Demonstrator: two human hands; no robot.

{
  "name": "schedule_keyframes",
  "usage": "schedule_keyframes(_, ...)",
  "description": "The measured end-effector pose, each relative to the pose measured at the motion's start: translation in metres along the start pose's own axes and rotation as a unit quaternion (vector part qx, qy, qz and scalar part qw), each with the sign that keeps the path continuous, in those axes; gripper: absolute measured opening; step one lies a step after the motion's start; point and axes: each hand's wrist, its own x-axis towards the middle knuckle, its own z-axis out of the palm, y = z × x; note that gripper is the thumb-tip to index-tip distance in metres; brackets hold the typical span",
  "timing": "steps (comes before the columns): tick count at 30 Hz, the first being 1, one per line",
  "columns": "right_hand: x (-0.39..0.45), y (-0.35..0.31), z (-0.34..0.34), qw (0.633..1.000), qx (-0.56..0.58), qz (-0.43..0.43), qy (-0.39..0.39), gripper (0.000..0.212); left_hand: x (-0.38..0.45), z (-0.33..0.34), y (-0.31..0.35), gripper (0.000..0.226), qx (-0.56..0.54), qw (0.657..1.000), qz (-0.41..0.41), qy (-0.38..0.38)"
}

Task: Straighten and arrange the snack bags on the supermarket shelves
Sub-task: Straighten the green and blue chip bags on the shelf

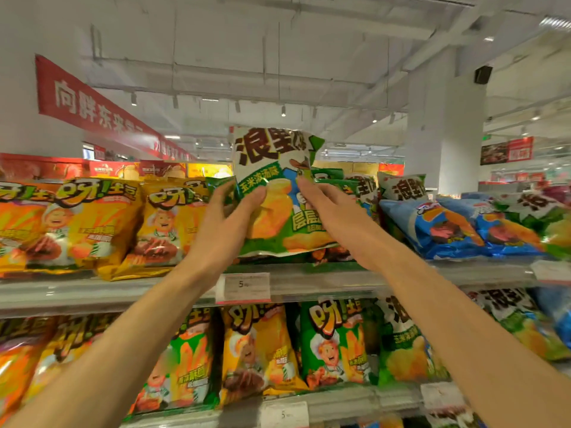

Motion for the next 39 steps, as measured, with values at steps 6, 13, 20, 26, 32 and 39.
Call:
schedule_keyframes(6, 0.005, 0.037, -0.063, 0.998, 0.027, 0.016, 0.057, 0.084, 0.004, 0.065, 0.003, 0.065, 0.129, 0.990, 0.001, -0.056)
schedule_keyframes(13, 0.021, 0.089, -0.137, 0.987, 0.020, 0.022, 0.159, 0.048, -0.003, 0.095, -0.019, 0.068, 0.456, 0.880, 0.094, -0.091)
schedule_keyframes(20, 0.036, 0.130, -0.153, 0.987, 0.063, 0.045, 0.144, 0.037, 0.002, 0.116, -0.029, 0.076, 0.528, 0.837, 0.097, -0.107)
schedule_keyframes(26, 0.039, 0.142, -0.160, 0.982, 0.053, 0.052, 0.174, 0.024, 0.005, 0.114, -0.030, 0.073, 0.512, 0.846, 0.109, -0.097)
schedule_keyframes(32, 0.030, 0.151, -0.156, 0.985, -0.075, 0.034, 0.151, 0.056, 0.001, 0.113, -0.035, 0.075, 0.576, 0.800, 0.158, -0.064)
schedule_keyframes(39, 0.030, 0.140, -0.131, 0.972, -0.196, 0.017, 0.129, 0.103, 0.002, 0.114, -0.037, 0.061, 0.590, 0.772, 0.222, -0.080)
